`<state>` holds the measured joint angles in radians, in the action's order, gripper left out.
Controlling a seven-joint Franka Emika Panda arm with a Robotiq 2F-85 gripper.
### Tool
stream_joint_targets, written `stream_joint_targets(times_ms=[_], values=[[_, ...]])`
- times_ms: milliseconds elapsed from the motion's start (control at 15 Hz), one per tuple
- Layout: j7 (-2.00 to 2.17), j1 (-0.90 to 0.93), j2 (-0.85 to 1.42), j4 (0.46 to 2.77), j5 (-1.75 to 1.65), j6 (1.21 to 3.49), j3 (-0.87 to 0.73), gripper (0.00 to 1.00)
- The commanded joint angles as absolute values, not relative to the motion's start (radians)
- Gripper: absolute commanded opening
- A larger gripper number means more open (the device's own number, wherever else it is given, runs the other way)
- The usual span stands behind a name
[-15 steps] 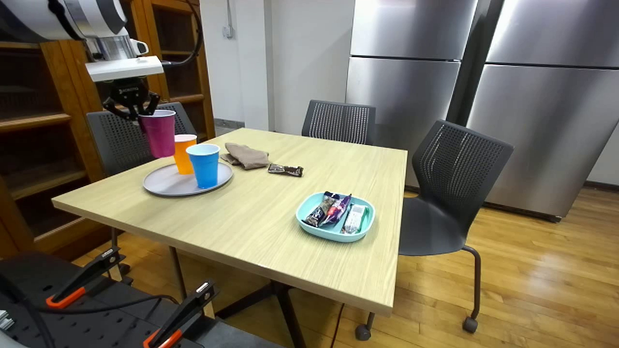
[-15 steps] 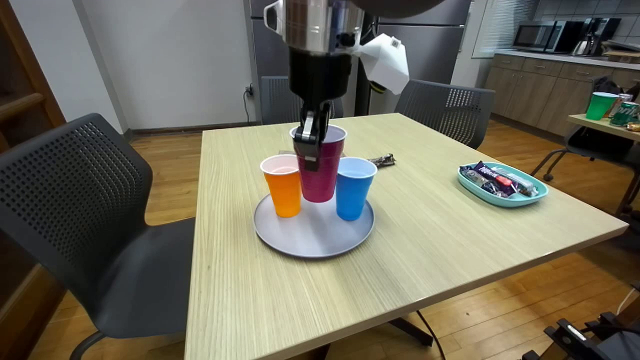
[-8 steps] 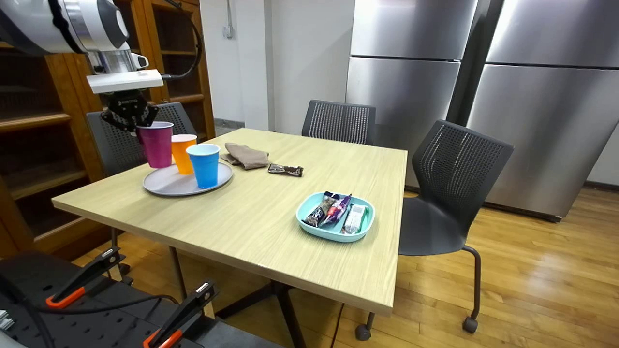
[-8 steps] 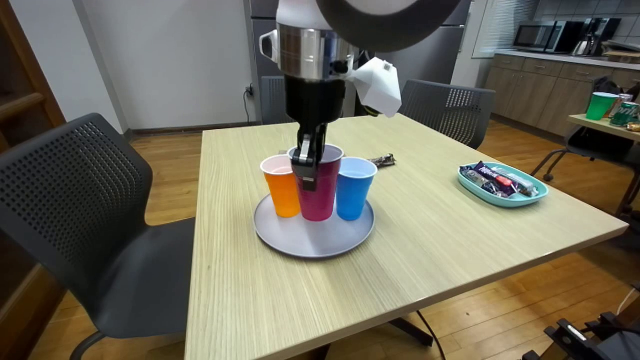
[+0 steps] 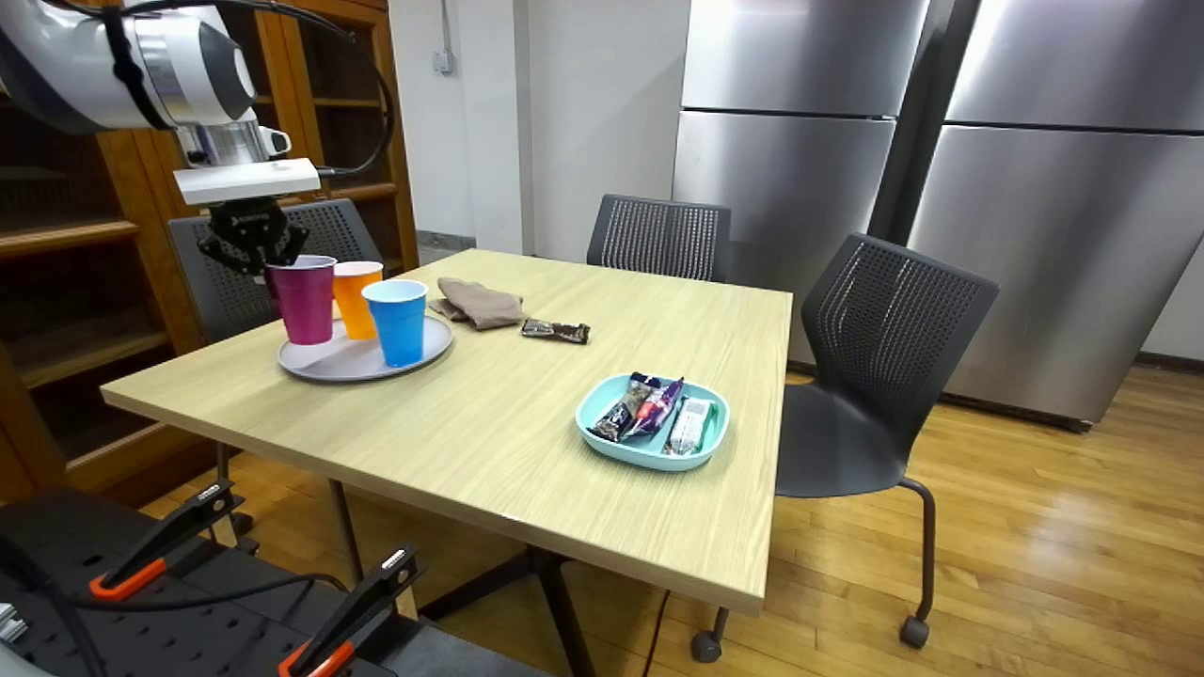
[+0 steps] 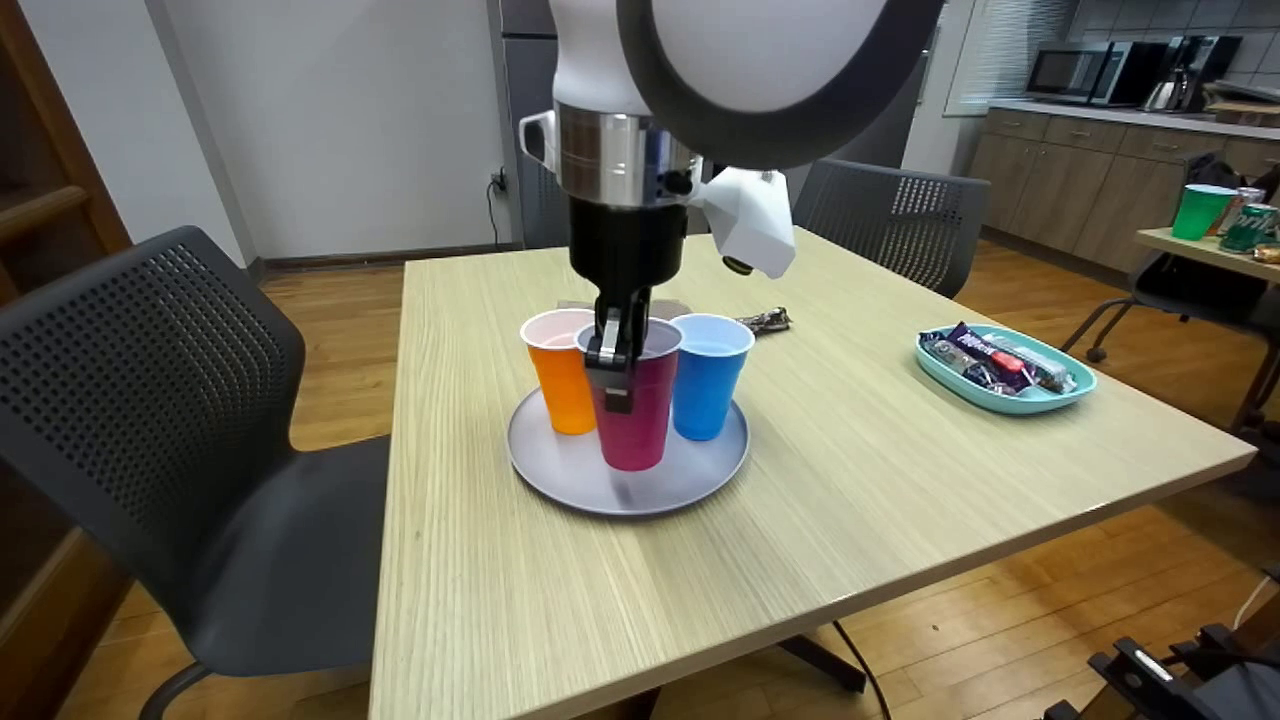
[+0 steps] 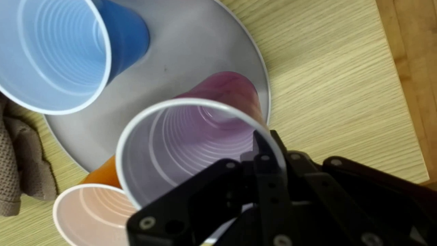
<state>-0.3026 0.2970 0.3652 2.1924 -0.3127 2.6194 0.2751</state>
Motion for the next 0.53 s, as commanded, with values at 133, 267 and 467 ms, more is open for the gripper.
stream_joint_targets(times_ms=[133,267,467], values=[[-0.328,0.3,0.407,2.173,-0.338,2.66,0.268,0.0],[-0.333,0.301,0.414,2.175,-0.348,2.669,0.265,0.0],[-0.332,0.31,0.421,2.178,-0.388,2.686,0.251,0.0]])
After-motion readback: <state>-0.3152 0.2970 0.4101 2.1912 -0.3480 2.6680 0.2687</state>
